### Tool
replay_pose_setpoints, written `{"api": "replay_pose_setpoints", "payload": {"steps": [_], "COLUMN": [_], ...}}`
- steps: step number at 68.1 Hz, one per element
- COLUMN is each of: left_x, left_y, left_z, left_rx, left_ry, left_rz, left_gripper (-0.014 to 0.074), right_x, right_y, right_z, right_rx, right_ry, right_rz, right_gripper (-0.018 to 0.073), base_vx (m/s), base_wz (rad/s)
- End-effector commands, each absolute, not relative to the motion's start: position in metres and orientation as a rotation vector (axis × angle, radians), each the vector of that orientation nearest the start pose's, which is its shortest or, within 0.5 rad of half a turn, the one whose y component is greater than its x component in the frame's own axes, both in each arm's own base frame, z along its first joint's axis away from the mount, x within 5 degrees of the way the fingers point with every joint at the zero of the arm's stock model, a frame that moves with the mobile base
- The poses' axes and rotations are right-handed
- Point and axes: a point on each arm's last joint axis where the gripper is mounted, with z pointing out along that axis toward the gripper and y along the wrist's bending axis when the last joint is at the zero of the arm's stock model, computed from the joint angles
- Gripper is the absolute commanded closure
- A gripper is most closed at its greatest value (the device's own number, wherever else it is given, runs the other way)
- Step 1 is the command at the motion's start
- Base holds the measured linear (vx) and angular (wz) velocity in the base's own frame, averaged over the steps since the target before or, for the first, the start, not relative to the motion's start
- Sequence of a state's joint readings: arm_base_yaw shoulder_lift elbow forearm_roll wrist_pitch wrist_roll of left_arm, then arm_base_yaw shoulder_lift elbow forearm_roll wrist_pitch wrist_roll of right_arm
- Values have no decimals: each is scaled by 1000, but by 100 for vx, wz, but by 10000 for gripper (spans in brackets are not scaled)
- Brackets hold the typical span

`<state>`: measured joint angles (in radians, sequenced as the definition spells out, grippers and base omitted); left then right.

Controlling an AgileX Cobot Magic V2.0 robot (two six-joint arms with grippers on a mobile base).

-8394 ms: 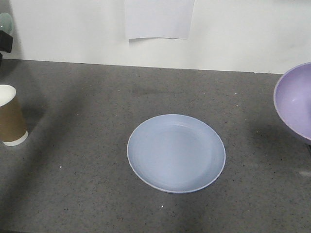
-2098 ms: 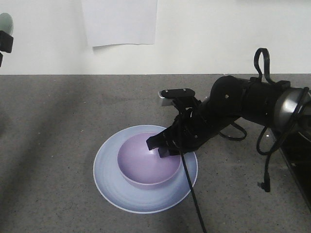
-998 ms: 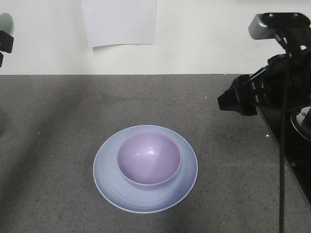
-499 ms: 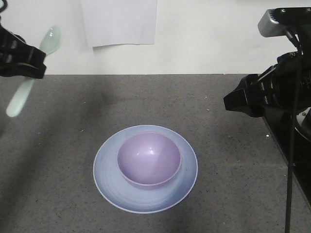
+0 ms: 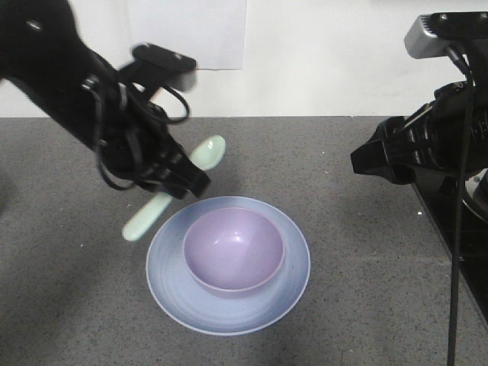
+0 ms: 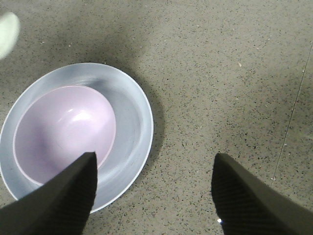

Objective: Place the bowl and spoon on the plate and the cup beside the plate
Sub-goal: 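Move the left gripper with the spoon over the lilac bowl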

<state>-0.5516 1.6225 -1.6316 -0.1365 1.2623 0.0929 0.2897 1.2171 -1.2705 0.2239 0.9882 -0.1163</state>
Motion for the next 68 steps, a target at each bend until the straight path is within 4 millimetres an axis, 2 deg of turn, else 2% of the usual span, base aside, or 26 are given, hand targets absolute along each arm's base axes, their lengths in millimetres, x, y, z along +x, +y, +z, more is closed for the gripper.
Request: {"api": "replay_pose_setpoints", "payload": {"steps": [1, 14, 26, 68], "left_x": [275, 280, 287, 292], "left_y": [-196, -214, -219, -223], "left_z": [374, 353, 340, 329], "left_rx": [881, 939, 954, 961], "left_ry": [2584, 2629, 2665, 2694], "left_rz": [-346, -337, -327, -318], "left_gripper": [603, 599, 593, 559], "right_x": [227, 227, 226, 227], "right_y": [83, 83, 83, 83], "right_z": [408, 408, 408, 408], "right_rx": [-401, -401, -405, -406], "right_ry": [2285, 2285, 2285, 2283], "right_rz": [365, 365, 364, 363], "right_gripper": [69, 69, 69, 69], "base_vx": [0, 0, 0, 0], "base_wz": [0, 0, 0, 0]}}
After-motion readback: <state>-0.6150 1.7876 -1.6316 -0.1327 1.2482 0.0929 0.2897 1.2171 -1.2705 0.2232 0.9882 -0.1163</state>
